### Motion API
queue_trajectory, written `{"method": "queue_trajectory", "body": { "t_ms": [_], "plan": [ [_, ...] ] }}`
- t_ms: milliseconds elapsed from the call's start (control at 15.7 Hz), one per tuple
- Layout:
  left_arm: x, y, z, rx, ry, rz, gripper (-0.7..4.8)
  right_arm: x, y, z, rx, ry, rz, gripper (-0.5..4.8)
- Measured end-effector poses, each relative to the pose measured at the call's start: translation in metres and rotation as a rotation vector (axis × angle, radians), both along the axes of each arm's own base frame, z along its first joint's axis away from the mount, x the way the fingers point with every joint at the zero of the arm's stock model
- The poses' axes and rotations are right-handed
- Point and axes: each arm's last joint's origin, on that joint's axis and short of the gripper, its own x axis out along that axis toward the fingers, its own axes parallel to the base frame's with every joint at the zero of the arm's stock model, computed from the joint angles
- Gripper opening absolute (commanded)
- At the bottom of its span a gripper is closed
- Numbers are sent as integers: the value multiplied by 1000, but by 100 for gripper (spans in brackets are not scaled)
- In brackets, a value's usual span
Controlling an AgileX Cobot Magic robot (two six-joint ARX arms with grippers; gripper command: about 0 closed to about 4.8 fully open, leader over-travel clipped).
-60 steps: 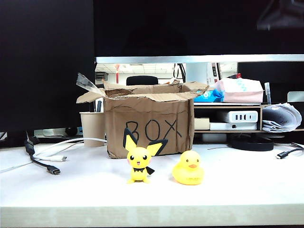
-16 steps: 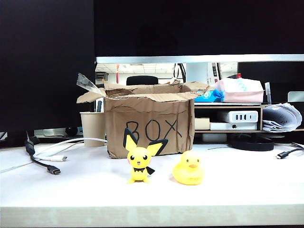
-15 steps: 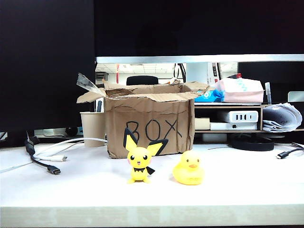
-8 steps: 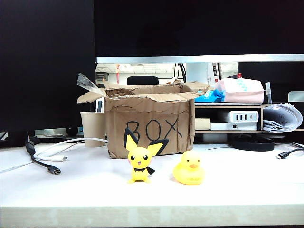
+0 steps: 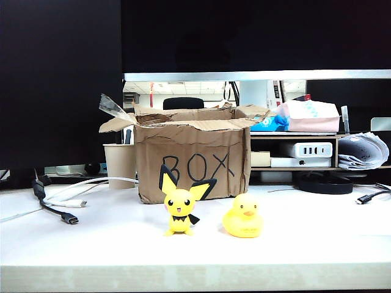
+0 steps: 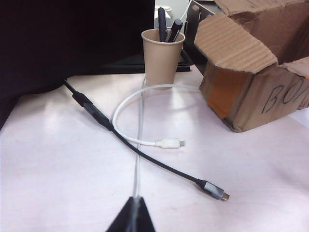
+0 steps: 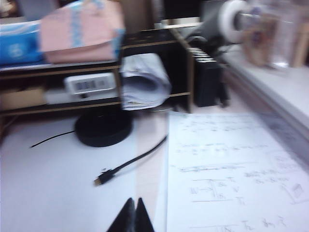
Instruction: Put the doll that is least similar in color compared to the others into the paper box.
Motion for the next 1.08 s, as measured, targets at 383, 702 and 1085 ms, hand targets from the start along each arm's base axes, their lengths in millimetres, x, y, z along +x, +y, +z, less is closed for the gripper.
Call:
{"method": "queue_trajectory", "body": {
  "t_ms": [383, 702, 1085],
  "plan": [
    [0, 0, 0, 0, 0, 0, -5, 0, 1, 0, -3, 0, 17, -5],
    [0, 0, 0, 0, 0, 0, -5, 0, 1, 0, -3, 0, 19, -5],
    [0, 0, 0, 0, 0, 0, -6, 0, 1, 0, -3, 0, 21, -5]
  ]
}}
